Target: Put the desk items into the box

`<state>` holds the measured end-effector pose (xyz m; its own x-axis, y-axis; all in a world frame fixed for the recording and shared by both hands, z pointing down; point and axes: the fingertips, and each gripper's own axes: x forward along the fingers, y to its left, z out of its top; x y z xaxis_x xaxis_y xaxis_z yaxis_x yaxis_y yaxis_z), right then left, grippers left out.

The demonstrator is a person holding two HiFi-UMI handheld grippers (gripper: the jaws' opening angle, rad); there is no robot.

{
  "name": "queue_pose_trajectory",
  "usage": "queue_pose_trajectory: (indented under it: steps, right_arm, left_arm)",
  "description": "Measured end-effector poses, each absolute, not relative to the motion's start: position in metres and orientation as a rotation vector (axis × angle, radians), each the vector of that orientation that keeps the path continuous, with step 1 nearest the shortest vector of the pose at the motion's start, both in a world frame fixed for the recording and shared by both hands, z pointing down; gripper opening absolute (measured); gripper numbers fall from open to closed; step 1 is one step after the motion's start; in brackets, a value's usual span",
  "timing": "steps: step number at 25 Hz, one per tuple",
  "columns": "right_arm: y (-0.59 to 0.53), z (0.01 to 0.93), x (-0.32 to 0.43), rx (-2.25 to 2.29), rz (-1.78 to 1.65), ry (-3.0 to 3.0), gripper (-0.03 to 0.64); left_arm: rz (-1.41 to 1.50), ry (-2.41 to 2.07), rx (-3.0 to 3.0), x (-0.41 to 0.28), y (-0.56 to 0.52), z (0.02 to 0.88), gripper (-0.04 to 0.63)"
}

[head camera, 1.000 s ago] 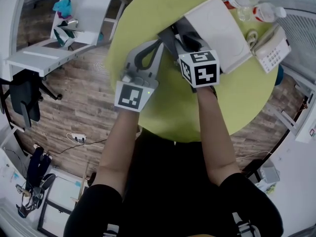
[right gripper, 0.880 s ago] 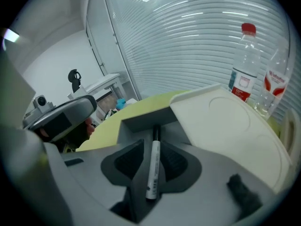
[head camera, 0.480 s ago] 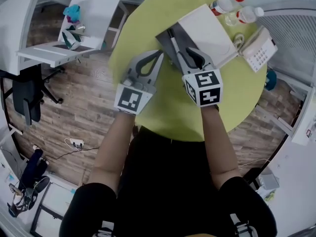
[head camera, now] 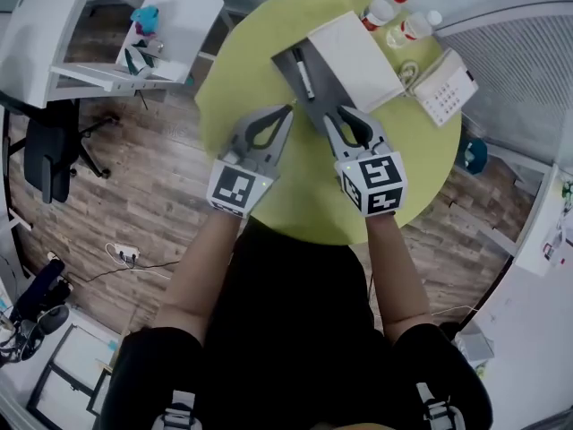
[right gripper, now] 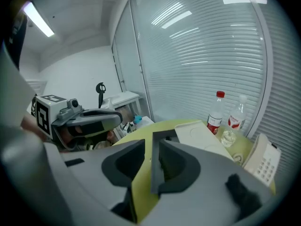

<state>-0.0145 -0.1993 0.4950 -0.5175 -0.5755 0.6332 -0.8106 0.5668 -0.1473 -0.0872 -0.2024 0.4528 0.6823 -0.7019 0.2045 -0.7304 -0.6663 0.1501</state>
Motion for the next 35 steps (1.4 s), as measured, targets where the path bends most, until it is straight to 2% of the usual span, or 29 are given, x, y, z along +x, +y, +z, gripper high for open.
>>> queue_pose_trajectory:
  steps: [14, 23, 29, 35]
  right_arm:
    - [-0.115, 0.388, 0.009, 0.895, 0.293, -2.587, 0.08]
    - [-0.057, 0.32, 0.03, 0.829, 0.159, -2.816, 0.018]
    - [-0.043, 0.273, 0.036, 0.831, 0.08, -2.926, 0.017]
    - [-0.043, 0.268, 0.057, 0.812, 0.025, -2.902, 0.017]
  left_arm:
    - [0.199, -1.224, 2.676, -0.046, -0.111, 0.372, 0.011]
    - [0.173, -1.189, 2.719, -0.011, -0.056, 0.311, 0.011]
    - [0.135, -1.158, 2.786, 0.008, -0.041, 0.274, 0.011]
    - [0.121, -1.134, 2.815, 0.023, -0.04, 0.258, 0.011]
